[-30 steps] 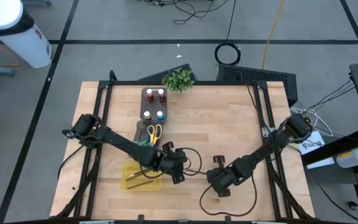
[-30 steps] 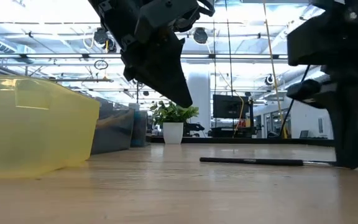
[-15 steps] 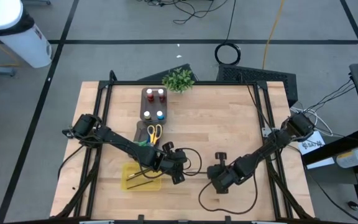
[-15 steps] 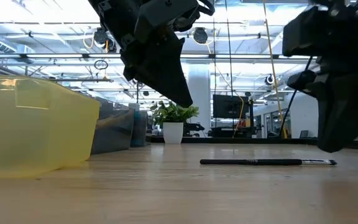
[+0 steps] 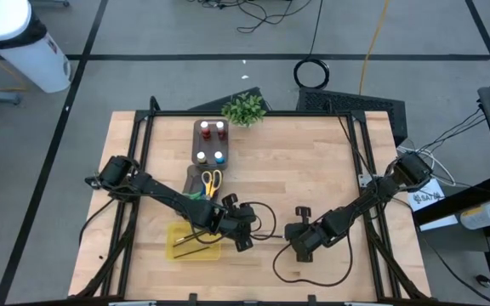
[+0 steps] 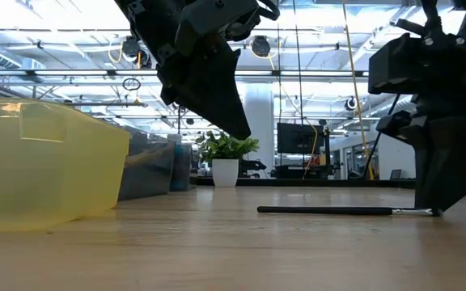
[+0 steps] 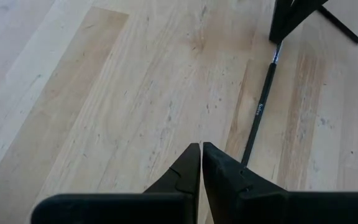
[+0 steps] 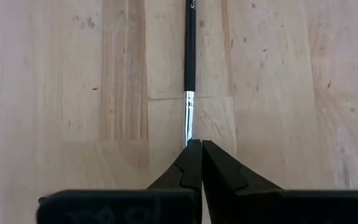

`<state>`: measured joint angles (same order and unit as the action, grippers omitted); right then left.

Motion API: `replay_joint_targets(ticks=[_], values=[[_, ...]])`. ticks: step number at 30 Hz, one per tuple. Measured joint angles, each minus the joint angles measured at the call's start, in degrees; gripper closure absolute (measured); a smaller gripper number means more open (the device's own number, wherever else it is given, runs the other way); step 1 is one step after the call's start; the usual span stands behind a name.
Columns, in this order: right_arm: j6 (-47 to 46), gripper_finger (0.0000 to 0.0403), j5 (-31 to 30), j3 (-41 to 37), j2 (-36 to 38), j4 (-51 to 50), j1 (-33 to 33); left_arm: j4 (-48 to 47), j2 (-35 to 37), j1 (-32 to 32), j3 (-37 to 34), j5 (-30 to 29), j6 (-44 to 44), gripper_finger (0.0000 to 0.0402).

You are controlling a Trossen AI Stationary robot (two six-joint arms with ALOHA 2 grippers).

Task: Pick & Place Paint Supplies
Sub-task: Put the black paint brush into the yellow bin

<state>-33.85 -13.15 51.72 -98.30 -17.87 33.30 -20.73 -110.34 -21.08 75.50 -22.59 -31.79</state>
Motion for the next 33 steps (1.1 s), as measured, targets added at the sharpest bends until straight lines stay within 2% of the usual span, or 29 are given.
replay_joint_targets(ticks=[10,16,23,33], values=[[-1.12,0.0403,-7.11,-0.24,4.62,0.12,0.13,0.04,0.0,0.0,-0.02,-0.02,-0.22,0.0371],[0.9,0.0403,-4.59,-0.24,3.19,3.13,0.55,0.07,0.02,0.02,-0.02,-0.48,-0.22,0.0371],[4.1,0.0403,-6.69,-0.24,2.23,2.74,-1.73,0.48,0.02,0.0,-0.02,-0.5,-0.2,0.0371],[13.26,0.0403,-6.21,-0.24,2.23,2.8,-6.21,0.92,0.02,0.02,-0.02,-0.55,0.02,0.0371]])
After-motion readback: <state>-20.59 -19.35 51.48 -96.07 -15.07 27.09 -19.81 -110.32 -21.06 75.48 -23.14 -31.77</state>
